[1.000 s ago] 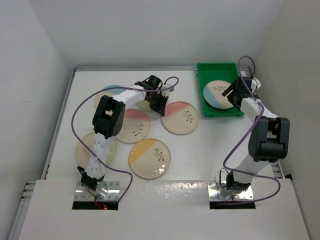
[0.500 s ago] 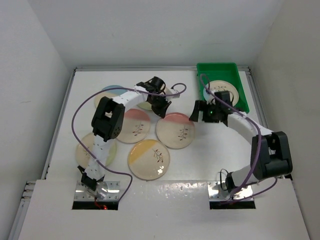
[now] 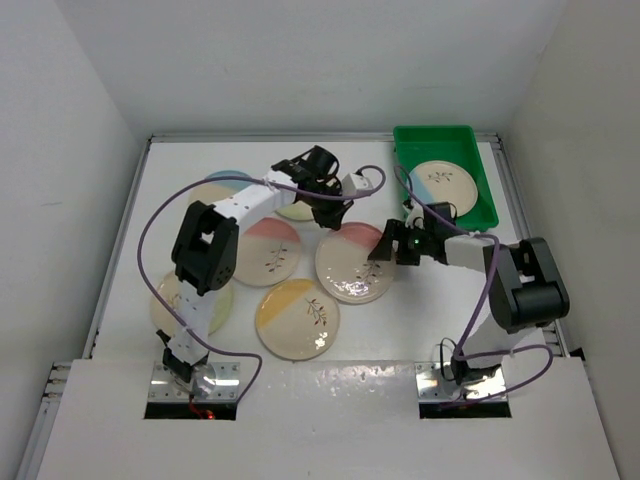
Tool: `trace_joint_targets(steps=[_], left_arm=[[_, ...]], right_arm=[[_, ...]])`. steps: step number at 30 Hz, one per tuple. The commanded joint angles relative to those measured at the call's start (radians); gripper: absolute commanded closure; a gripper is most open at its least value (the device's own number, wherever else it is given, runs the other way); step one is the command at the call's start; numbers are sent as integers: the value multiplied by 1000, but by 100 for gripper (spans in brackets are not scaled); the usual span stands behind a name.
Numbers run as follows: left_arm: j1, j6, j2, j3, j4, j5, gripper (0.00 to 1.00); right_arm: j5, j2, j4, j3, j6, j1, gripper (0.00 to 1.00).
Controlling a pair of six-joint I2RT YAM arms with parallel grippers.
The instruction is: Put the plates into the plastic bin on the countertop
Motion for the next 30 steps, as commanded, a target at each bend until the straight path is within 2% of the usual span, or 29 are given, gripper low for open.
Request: trace_joint_targets(steps=[1,3,4,6,7,9,13,15,16,19,22,23,26,27,29,30], left_arm=[[-5,31,-30,-10,2,51,100],[-5,22,-30,-20,17,52,100],[-5,22,-21,-20,31,52,100],[-5,13,-20,-29,40,52,100],[4,13,-20,-29,40,52,100],[16,2,-11,-29,40,52,100],[41,-30,-11,34,40,52,100],[84,-80,-11,69,40,52,88],[101,-102,-11,89,40,65,76],[183,-231,1,174,51,93,59],[262,-383,27,220,104,29,56],[277,-406,27,229,126,3,54],[314,-421,27,229,126,-117,54],[314,-421,27,220,126,-128,54],[344,-421,27,205,126,-116,54],[345,-421,18,189,126,-116,54]], right_arm=[[-103,70,205,-63,81,-6,30],[-149,85,252,-87,136,-14,47],[-164,85,320,-98,147,-23,70],[-172,67,355,-152,187,-40,88],[-181,50,377,-170,194,-52,100],[-196,9,384,-187,194,-73,100],[-186,-117,271,-147,158,-93,100],[-163,-177,211,-89,153,-101,100],[-158,-191,189,-69,161,-107,100],[-141,-226,146,33,200,-119,100],[-57,-220,209,130,317,-147,100],[-28,-199,253,150,408,-193,100],[30,-159,388,166,555,-265,100],[84,-131,504,163,622,-280,100],[133,-114,561,155,684,-322,100],[215,-88,609,144,713,-333,100]])
